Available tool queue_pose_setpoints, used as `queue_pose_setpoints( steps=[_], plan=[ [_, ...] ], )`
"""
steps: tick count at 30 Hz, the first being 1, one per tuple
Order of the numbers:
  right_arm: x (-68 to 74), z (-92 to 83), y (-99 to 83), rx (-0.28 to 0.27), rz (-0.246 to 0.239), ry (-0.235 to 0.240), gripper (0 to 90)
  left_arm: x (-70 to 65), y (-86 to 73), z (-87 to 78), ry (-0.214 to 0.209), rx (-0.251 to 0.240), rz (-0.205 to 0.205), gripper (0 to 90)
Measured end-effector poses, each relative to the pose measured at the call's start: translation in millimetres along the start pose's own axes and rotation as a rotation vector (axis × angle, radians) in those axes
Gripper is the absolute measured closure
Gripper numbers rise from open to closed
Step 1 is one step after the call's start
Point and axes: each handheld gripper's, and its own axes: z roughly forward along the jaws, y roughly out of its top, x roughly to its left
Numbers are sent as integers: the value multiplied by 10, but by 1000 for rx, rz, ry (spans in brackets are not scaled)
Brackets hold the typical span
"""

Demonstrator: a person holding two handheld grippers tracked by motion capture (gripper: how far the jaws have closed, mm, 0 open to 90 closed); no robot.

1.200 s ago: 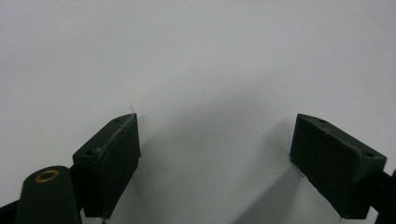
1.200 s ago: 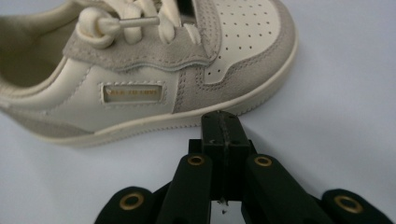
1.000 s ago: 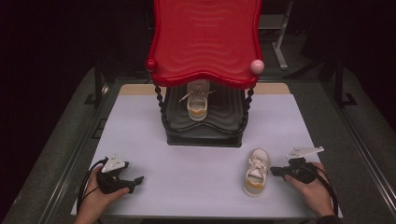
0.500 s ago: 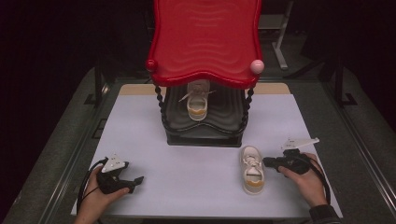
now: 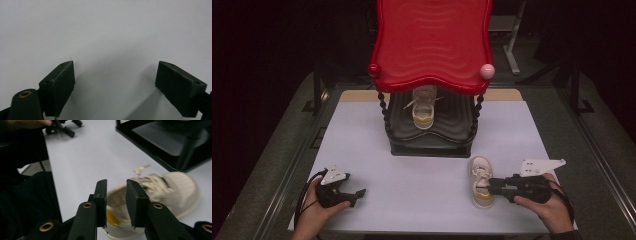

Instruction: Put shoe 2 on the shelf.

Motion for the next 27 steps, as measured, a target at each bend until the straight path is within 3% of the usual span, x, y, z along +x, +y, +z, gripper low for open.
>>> queue_pose_setpoints(
  steps=[7,16,20,27],
  plan=[
    [44,134,-3,28,-32,59,685,0,0,0,0,0,0,150],
    [-52,290,-113,111,-52,90,664,1,0,0,0,1,1,150],
    [-71,315,-130,109,-76,108,661,1,0,0,0,1,0,150],
    [-59,337,-124,110,-64,123,774,1,1,0,-1,2,0,150]
  ],
)
